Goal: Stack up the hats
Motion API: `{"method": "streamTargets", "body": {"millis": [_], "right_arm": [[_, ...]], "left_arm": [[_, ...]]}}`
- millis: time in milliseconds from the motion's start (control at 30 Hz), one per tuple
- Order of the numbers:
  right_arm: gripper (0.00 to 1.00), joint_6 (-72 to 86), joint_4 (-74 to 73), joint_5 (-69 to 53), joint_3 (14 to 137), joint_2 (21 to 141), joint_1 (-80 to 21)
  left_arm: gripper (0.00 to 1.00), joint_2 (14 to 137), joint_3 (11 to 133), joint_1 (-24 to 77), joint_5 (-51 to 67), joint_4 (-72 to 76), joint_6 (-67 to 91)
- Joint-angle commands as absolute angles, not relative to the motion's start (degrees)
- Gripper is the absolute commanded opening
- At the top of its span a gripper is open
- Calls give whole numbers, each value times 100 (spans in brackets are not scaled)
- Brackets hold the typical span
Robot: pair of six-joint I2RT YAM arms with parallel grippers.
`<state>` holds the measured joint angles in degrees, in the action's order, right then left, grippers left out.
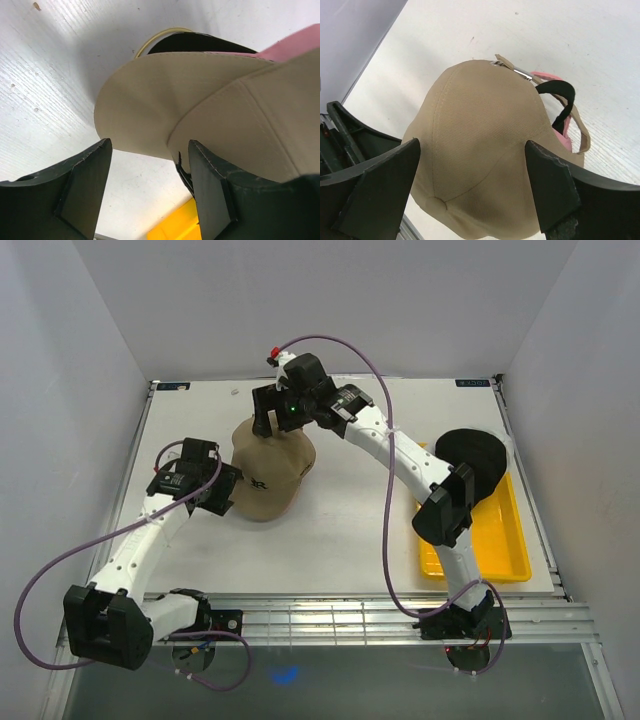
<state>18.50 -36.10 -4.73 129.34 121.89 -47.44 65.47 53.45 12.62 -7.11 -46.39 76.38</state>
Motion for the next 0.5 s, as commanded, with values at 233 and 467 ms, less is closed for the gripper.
{"method": "streamTargets", "body": {"millis": [233, 467], "right_arm": [[91, 1661, -3612, 226, 12772, 11005, -4676], [90, 1810, -4455, 1080, 11808, 9838, -4369]], "left_arm": [[76, 5942, 5923, 1292, -887, -5062, 7357], [79, 5959, 6810, 1292, -897, -5194, 6417]]}}
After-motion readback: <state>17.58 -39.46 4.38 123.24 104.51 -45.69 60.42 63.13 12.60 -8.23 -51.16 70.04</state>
